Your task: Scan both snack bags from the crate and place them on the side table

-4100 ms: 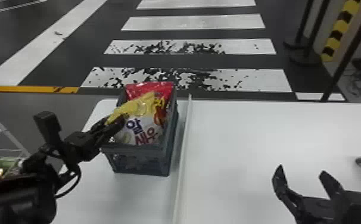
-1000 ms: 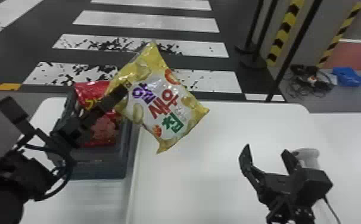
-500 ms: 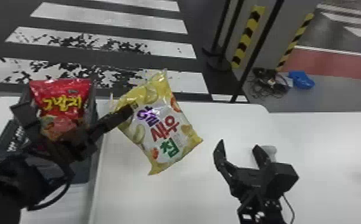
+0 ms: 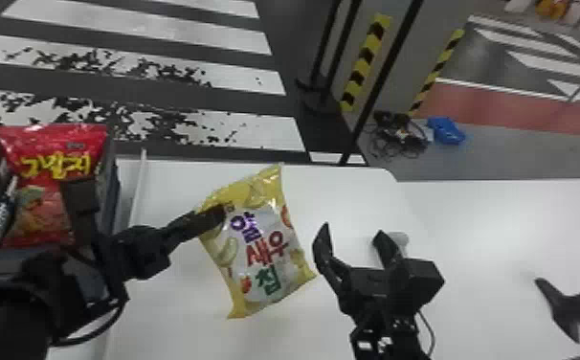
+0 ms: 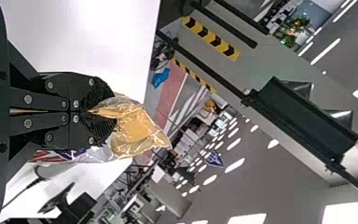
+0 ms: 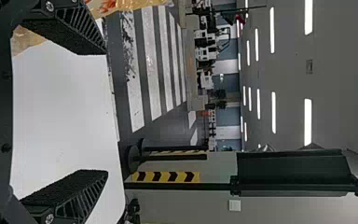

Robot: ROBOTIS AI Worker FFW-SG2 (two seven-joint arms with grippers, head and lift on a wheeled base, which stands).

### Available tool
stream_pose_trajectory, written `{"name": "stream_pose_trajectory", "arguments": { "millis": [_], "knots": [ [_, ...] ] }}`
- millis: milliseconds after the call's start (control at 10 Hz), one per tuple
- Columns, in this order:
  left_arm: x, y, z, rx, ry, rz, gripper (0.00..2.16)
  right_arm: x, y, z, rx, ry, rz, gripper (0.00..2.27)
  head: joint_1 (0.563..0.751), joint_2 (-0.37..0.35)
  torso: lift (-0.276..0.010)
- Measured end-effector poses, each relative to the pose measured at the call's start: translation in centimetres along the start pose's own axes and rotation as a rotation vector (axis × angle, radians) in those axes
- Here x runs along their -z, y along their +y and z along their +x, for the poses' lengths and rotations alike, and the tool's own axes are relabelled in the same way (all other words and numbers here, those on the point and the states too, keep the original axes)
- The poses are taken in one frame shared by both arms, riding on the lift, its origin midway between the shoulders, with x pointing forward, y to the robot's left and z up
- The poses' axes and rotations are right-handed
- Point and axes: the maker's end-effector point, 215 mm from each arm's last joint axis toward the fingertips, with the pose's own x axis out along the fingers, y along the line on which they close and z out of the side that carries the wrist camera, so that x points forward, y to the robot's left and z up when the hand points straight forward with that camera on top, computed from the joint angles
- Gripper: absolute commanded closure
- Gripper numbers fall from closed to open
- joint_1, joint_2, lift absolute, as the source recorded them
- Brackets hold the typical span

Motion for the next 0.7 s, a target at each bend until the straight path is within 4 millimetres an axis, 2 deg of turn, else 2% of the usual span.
{"name": "stream_pose_trajectory", "arguments": {
  "millis": [100,200,400,500,700],
  "knots": [
    [1.3,-0.9,0.9,0.011,0.036,0.017,0.55,0.0,0.0,0.0,-0.001,0.000,0.001,0.08,0.695,-0.350,-0.095],
    [2.4,-1.7,1.4,0.024,0.066,0.023,0.00,-0.1,0.1,-0.1,-0.001,0.000,0.001,0.08,0.695,-0.350,-0.095],
    [4.7,-1.8,1.4,0.013,0.149,0.019,0.03,-0.2,0.2,-0.2,-0.004,-0.003,0.002,0.08,0.695,-0.350,-0.095],
    [5.1,-1.7,1.2,0.008,0.164,0.018,0.03,-0.3,0.3,-0.2,-0.005,-0.005,0.003,0.08,0.695,-0.350,-0.095],
    [4.4,-1.4,1.0,0.000,0.158,0.025,0.03,-0.4,0.3,-0.2,-0.006,-0.006,0.003,0.08,0.695,-0.350,-0.095]
  ]
}}
